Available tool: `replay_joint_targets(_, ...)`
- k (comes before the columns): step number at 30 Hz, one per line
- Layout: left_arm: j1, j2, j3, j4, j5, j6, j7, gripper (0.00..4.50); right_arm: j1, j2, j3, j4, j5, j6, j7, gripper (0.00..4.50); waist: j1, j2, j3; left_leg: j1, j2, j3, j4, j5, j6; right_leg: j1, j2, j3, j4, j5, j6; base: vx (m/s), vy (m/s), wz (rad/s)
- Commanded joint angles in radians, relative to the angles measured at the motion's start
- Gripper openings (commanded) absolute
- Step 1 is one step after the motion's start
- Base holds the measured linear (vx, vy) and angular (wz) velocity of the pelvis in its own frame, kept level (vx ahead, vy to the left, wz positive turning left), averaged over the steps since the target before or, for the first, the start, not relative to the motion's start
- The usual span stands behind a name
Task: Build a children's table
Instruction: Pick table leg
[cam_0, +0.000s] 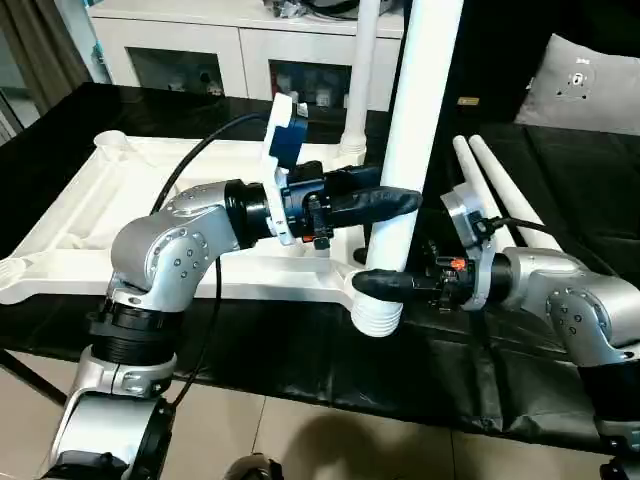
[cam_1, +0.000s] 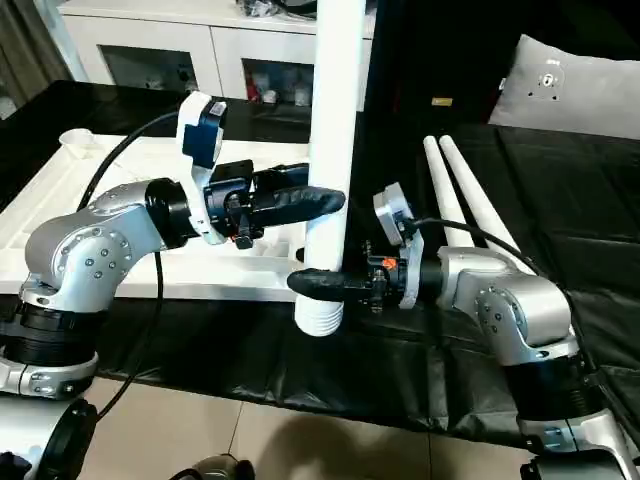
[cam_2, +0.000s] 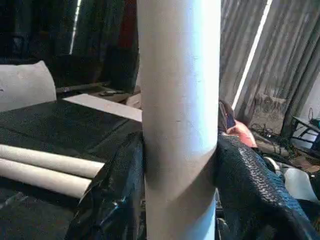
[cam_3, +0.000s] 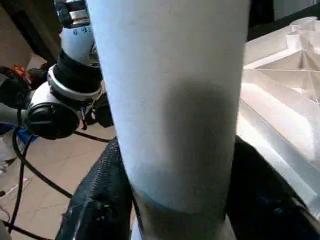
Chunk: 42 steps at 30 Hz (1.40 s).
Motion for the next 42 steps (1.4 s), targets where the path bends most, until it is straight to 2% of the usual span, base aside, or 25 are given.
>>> replay_joint_targets(1, -0.017, 0.007, 0.0, -0.006, 0.006, -0.019, -0.008, 1.82, -0.007, 0.001, 0.005, -0.006, -0.007, 0.008, -0.005, 2.04, 0.003, -0.013, -0.079, 0.027, 0.048, -0.017, -0.058, -0.145, 0.026, 0.044, -0.077, 0.039, -0.075, -0.15, -0.217, 0.0, 0.0, 0.0)
replay_joint_targets(6, -0.012, 0.009, -0.006, -0.004, 0.02, -0.027, 0.0, 1.82, -0.002, 0.007, 0.01, -0.007, -0.015, 0.005, -0.01, 1.96, 0.003, -0.012, -0.08, 0.027, 0.048, -0.017, -0.057, -0.144, 0.024, 0.045, -0.078, 0.039, -0.074, -0.145, -0.218, 0.0, 0.0, 0.0)
replay_joint_targets(9, -0.001, 0.01, 0.001, -0.009, -0.004, 0.009, 0.006, 1.82, 0.006, 0.015, 0.013, -0.008, -0.031, -0.008, -0.035, 1.95, 0.004, -0.01, -0.081, 0.027, 0.047, -0.017, -0.057, -0.138, 0.025, 0.044, -0.078, 0.039, -0.071, -0.131, -0.223, 0.0, 0.0, 0.0)
replay_joint_targets(10, 0.004, 0.009, 0.002, -0.009, 0.004, 0.0, 0.012, 2.17, 0.008, 0.019, 0.013, -0.008, -0.036, -0.013, -0.043, 1.95, 0.004, -0.009, -0.081, 0.026, 0.047, -0.017, -0.056, -0.138, 0.025, 0.044, -0.077, 0.039, -0.072, -0.129, -0.224, 0.0, 0.0, 0.0)
replay_joint_targets(12, 0.019, 0.013, -0.003, -0.011, 0.029, -0.024, 0.026, 2.52, 0.014, 0.032, 0.008, -0.009, -0.044, -0.025, -0.068, 1.95, 0.003, -0.008, -0.081, 0.026, 0.047, -0.018, -0.057, -0.147, 0.021, 0.043, -0.078, 0.039, -0.074, -0.136, -0.22, 0.0, 0.0, 0.0)
replay_joint_targets(17, 0.051, 0.011, 0.0, -0.031, 0.047, -0.042, 0.053, 2.89, 0.02, 0.063, 0.003, -0.014, -0.066, -0.032, -0.133, 1.93, 0.001, -0.006, -0.082, 0.027, 0.048, -0.019, -0.059, -0.151, 0.011, 0.044, -0.077, 0.039, -0.072, -0.125, -0.218, 0.0, 0.0, 0.0)
replay_joint_targets(20, 0.084, -0.004, 0.012, -0.067, 0.052, -0.052, 0.102, 2.92, 0.033, 0.109, -0.007, -0.023, -0.083, -0.052, -0.207, 1.93, 0.0, -0.005, -0.08, 0.028, 0.05, -0.019, -0.061, -0.163, 0.003, 0.042, -0.078, 0.04, -0.072, -0.131, -0.219, 0.0, 0.0, 0.0)
replay_joint_targets(22, 0.091, -0.017, 0.002, -0.067, 0.103, -0.091, 0.155, 2.92, 0.037, 0.135, -0.011, -0.024, -0.106, -0.092, -0.244, 1.93, 0.0, -0.003, -0.081, 0.03, 0.05, -0.019, -0.061, -0.173, -0.001, 0.041, -0.078, 0.04, -0.074, -0.141, -0.213, 0.0, 0.0, 0.0)
replay_joint_targets(23, 0.102, -0.031, -0.022, -0.069, 0.172, -0.143, 0.213, 2.92, 0.04, 0.175, -0.019, -0.016, -0.145, -0.146, -0.307, 1.93, -0.001, -0.003, -0.079, 0.029, 0.051, -0.02, -0.063, -0.18, -0.007, 0.04, -0.079, 0.041, -0.076, -0.151, -0.205, 0.0, 0.0, 0.0)
replay_joint_targets(25, 0.113, -0.045, -0.034, -0.075, 0.204, -0.163, 0.251, 2.92, 0.039, 0.208, -0.026, -0.008, -0.181, -0.185, -0.374, 1.93, -0.003, -0.006, -0.078, 0.029, 0.051, -0.021, -0.066, -0.19, -0.017, 0.039, -0.079, 0.041, -0.078, -0.169, -0.188, 0.0, 0.0, 0.0)
replay_joint_targets(29, 0.129, -0.13, -0.03, -0.072, 0.265, -0.213, 0.407, 3.16, 0.021, 0.257, -0.023, 0.029, -0.22, -0.194, -0.472, 1.93, -0.005, -0.001, -0.078, 0.028, 0.05, -0.022, -0.067, -0.199, -0.03, 0.04, -0.077, 0.042, -0.08, -0.166, -0.182, 0.0, 0.0, 0.0)
replay_joint_targets(30, 0.132, -0.136, -0.031, -0.073, 0.272, -0.22, 0.424, 2.6, 0.021, 0.263, -0.024, 0.03, -0.223, -0.194, -0.483, 1.93, -0.005, -0.004, -0.079, 0.028, 0.049, -0.022, -0.066, -0.194, -0.026, 0.042, -0.078, 0.042, -0.079, -0.153, -0.179, 0.0, 0.0, 0.0)
replay_joint_targets(32, 0.135, -0.152, -0.039, -0.067, 0.302, -0.239, 0.468, 2.46, 0.017, 0.278, -0.024, 0.043, -0.244, -0.212, -0.516, 1.93, -0.005, -0.004, -0.08, 0.025, 0.049, -0.023, -0.067, -0.187, -0.021, 0.043, -0.076, 0.042, -0.078, -0.144, -0.174, 0.0, 0.0, 0.0)
replay_joint_targets(36, 0.135, -0.192, -0.039, -0.047, 0.348, -0.291, 0.533, 2.46, 0.018, 0.308, -0.025, 0.058, -0.265, -0.255, -0.544, 1.93, -0.006, -0.004, -0.081, 0.024, 0.048, -0.022, -0.065, -0.179, -0.015, 0.043, -0.077, 0.042, -0.078, -0.126, -0.168, 0.0, 0.0, 0.0)
replay_joint_targets(42, 0.14, -0.197, -0.057, -0.048, 0.364, -0.301, 0.531, 2.46, 0.016, 0.311, -0.018, 0.069, -0.281, -0.27, -0.554, 1.93, -0.007, -0.001, -0.078, 0.027, 0.049, -0.022, -0.067, -0.202, -0.014, 0.04, -0.077, 0.042, -0.081, -0.146, -0.168, 0.0, 0.0, 0.0)
